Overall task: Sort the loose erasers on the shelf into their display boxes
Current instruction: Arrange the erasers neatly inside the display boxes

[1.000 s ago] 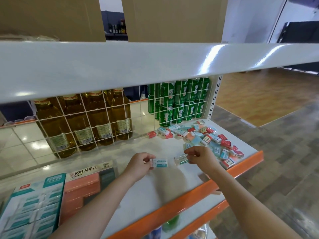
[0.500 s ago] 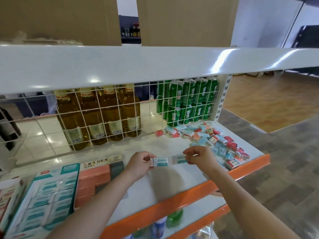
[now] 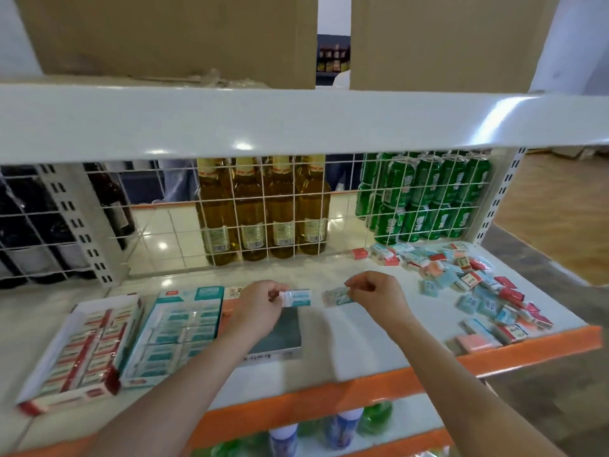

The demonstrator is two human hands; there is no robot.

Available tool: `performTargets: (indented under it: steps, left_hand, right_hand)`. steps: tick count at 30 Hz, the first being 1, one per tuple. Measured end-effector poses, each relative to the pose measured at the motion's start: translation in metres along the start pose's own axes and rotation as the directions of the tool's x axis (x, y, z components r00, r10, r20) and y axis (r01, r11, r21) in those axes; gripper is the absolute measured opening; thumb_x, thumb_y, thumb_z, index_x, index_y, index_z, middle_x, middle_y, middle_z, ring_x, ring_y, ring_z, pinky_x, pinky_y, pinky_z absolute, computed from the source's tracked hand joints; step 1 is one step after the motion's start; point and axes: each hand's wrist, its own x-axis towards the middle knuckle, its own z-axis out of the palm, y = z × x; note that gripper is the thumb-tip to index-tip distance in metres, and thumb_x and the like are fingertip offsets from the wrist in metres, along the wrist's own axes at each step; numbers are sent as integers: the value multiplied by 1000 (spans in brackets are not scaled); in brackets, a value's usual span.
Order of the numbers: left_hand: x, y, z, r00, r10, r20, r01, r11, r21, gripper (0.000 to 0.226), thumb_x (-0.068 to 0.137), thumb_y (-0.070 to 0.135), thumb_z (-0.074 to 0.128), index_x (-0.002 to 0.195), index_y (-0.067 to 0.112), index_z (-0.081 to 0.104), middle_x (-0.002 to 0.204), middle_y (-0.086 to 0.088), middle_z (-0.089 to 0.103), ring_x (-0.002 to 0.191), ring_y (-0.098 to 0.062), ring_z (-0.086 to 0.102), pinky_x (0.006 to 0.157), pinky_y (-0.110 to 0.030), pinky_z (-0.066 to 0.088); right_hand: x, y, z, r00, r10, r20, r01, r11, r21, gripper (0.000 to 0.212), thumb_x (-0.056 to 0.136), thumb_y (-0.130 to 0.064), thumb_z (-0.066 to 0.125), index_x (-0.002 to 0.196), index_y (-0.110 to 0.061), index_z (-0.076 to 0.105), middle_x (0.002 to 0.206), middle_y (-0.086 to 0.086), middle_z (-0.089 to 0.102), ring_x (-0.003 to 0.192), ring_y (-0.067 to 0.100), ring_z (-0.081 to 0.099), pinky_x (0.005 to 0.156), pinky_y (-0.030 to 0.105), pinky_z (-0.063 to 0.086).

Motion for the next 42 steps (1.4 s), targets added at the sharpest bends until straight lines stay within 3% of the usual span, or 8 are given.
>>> performTargets:
  steps: [5, 11, 13, 16, 25, 31, 36, 42]
  left_hand:
    - [-5, -37, -40, 996, -67, -60, 69, 997, 34, 26, 94, 14, 51, 116, 22, 62, 127, 2, 58, 115, -13, 54, 93, -25, 45]
    - [-10, -80, -87, 986, -122, -111, 129, 989, 67, 26, 94, 14, 50, 117, 20, 62, 125, 1, 59, 104, -13, 56, 79, -18, 43]
    - [-12, -94, -101, 985, -137, -106, 146, 986, 78, 26, 93, 13, 52, 116, 19, 63, 126, 0, 58, 110, -15, 56, 88, -24, 44]
    - [-13, -114, -117, 984, -151, -93, 158, 984, 77, 25, 92, 11, 53, 113, 18, 65, 125, -4, 60, 113, -18, 56, 99, -32, 44]
    - [-5, -137, -129, 990, -143, -10, 143, 981, 130, 19, 88, 17, 59, 106, 19, 63, 117, -1, 63, 103, -14, 58, 85, -26, 48]
    - [4, -143, -124, 994, -90, 67, 75, 977, 201, 19, 91, 18, 55, 109, 19, 62, 119, 0, 60, 99, -10, 54, 81, -20, 41]
    - [9, -145, -127, 993, -22, 115, -11, 960, 278, 20, 92, 17, 53, 108, 14, 66, 115, -4, 59, 98, -13, 54, 80, -20, 41]
    - [9, -145, -126, 975, 50, 214, -113, 949, 294, 22, 94, 18, 50, 109, 16, 66, 112, 0, 62, 89, -8, 54, 74, -16, 42]
  right_hand:
    - [-1, -26, 48, 997, -36, 62, 39, 998, -41, 12, 86, -7, 62, 89, -16, 68, 95, 0, 64, 91, 14, 57, 59, 12, 45]
    - [-3, -51, 107, 985, -51, 167, 65, 995, -79, 11, 88, -10, 58, 92, -19, 63, 85, -10, 58, 76, 3, 55, 66, 18, 51]
    - [-5, -57, 123, 980, -64, 187, 82, 992, -91, 15, 87, -8, 58, 97, -16, 65, 88, -7, 60, 83, 11, 58, 75, 27, 55]
    - [-8, -64, 145, 975, -67, 213, 90, 991, -100, 19, 86, -8, 57, 102, -16, 65, 96, -3, 63, 84, 11, 57, 59, 15, 49]
    - [-8, -69, 192, 959, 9, 283, 53, 976, -211, 9, 89, -16, 57, 95, -21, 62, 94, -4, 64, 71, 6, 58, 60, 18, 50]
    - [-7, -71, 202, 937, 0, 348, 94, 963, -253, 14, 92, -16, 55, 104, -17, 63, 97, -5, 60, 67, -3, 51, 38, 4, 35]
    - [-6, -80, 202, 921, -76, 382, 254, 860, -442, 21, 92, -20, 54, 110, -17, 65, 114, -1, 57, 81, 6, 50, 54, 8, 34]
    - [-4, -86, 207, 872, -69, 484, 347, 785, -513, 18, 90, -17, 57, 106, -14, 63, 112, 1, 55, 93, 13, 53, 78, 21, 46]
